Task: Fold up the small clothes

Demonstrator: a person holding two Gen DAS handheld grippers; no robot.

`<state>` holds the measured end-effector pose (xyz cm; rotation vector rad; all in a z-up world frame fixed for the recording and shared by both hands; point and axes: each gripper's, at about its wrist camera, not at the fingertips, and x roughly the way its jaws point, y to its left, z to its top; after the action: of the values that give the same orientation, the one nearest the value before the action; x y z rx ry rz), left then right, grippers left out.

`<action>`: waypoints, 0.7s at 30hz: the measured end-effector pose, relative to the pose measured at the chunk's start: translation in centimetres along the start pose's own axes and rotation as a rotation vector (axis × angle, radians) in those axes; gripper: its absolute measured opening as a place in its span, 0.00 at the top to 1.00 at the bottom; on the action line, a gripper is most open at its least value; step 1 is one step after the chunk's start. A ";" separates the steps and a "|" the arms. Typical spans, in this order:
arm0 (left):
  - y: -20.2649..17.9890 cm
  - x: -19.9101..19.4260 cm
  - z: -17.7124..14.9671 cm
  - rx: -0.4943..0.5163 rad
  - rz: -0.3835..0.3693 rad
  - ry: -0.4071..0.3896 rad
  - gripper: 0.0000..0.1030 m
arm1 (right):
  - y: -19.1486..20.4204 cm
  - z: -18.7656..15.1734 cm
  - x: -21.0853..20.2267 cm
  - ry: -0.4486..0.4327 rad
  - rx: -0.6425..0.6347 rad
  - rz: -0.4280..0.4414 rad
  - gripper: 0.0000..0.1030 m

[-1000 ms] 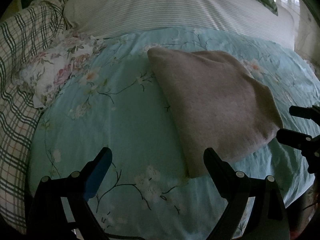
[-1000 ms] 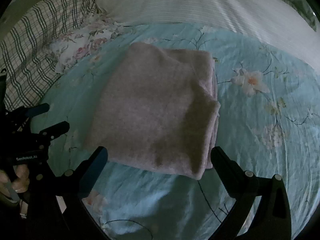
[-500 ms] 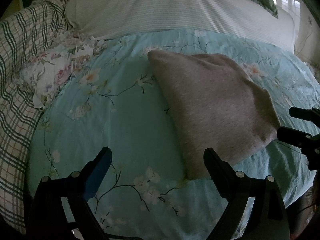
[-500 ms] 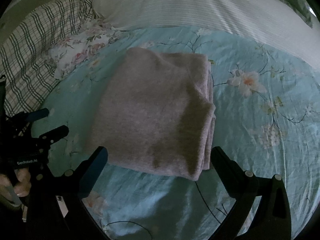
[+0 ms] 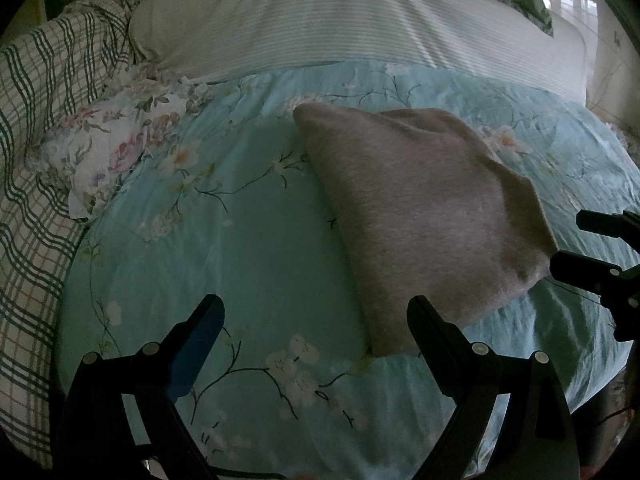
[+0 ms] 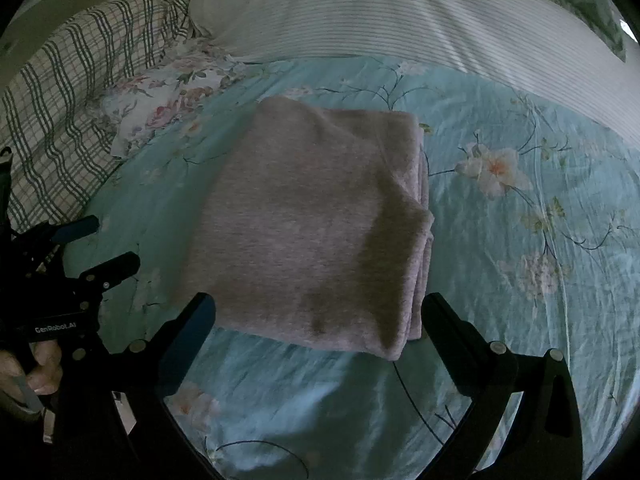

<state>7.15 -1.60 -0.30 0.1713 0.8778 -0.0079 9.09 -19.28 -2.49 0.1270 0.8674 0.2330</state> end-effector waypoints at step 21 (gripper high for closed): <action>-0.4 -0.7 0.2 -0.004 0.002 -0.011 0.09 | 0.2 0.2 -0.7 -0.009 -0.010 -0.008 0.01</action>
<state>6.80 -2.10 0.26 0.1679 0.8666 -0.0049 8.80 -19.25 -1.78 0.1151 0.8574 0.2295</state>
